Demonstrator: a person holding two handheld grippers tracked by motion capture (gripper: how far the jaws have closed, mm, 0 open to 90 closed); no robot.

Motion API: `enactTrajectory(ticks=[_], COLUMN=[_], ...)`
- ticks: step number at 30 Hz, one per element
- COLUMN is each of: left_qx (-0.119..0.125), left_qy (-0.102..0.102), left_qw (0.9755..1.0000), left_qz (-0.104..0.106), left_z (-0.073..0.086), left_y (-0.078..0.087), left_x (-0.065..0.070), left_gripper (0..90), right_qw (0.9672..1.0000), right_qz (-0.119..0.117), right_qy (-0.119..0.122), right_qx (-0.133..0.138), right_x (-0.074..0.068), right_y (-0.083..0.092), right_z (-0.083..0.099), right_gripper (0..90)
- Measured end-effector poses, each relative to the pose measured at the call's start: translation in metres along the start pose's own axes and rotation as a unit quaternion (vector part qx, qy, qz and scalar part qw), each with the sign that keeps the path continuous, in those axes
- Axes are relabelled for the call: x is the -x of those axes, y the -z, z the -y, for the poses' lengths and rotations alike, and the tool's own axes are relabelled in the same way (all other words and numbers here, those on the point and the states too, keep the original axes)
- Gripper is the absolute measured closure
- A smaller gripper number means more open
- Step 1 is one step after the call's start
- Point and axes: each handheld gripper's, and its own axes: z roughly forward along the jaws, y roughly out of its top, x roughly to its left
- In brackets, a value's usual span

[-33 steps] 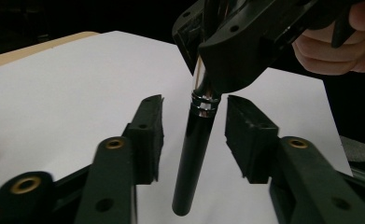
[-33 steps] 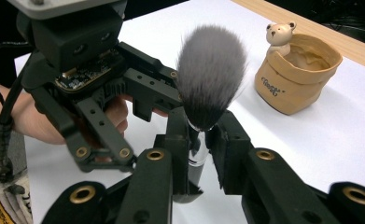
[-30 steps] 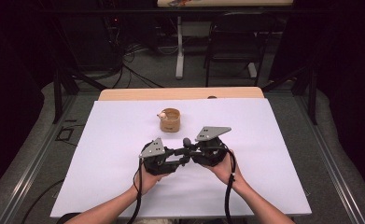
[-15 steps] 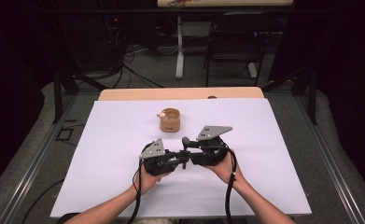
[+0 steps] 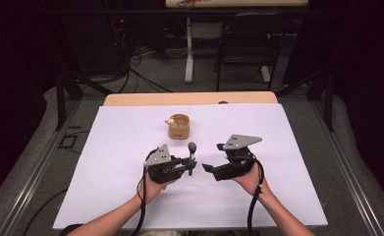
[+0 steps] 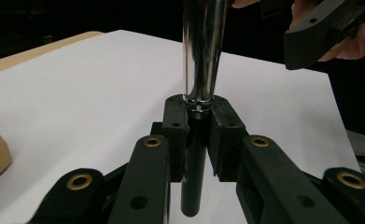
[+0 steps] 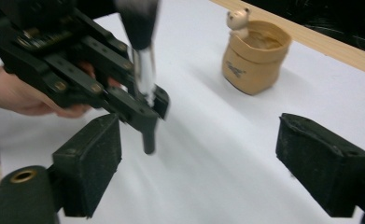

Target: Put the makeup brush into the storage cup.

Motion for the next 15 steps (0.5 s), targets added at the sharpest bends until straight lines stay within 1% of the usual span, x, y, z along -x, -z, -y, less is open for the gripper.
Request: enactTrajectory(ticks=[2,3,5,8,15], left_qx=[0.001,0.002,0.004,0.007,0.015], left_qy=[-0.001,-0.002,-0.003,-0.004,-0.003], left_qw=[1.0,1.0,1.0,0.9999,0.9998], left_qz=[-0.003,-0.004,-0.004,-0.009,-0.016], left_z=[0.0,0.0,-0.001,-0.002,-0.005], left_y=[0.001,0.002,0.003,0.006,0.011], left_x=[0.0,0.0,-0.001,-0.002,-0.005], left_gripper=[78.8,78.8,78.8,78.8,78.8], right_qw=[1.0,0.9999,0.9997,0.9994,0.998], right_qz=[0.005,0.012,0.022,0.034,0.064], right_qy=[0.001,0.001,0.001,-0.002,-0.005], right_qx=[0.004,0.004,0.011,0.01,0.003], right_x=[0.005,0.009,0.013,0.016,0.021], right_y=[0.002,0.005,0.008,0.014,0.033], right_z=[0.004,0.007,0.009,0.016,0.042], right_gripper=[11.0,9.4,8.6,5.5,0.6])
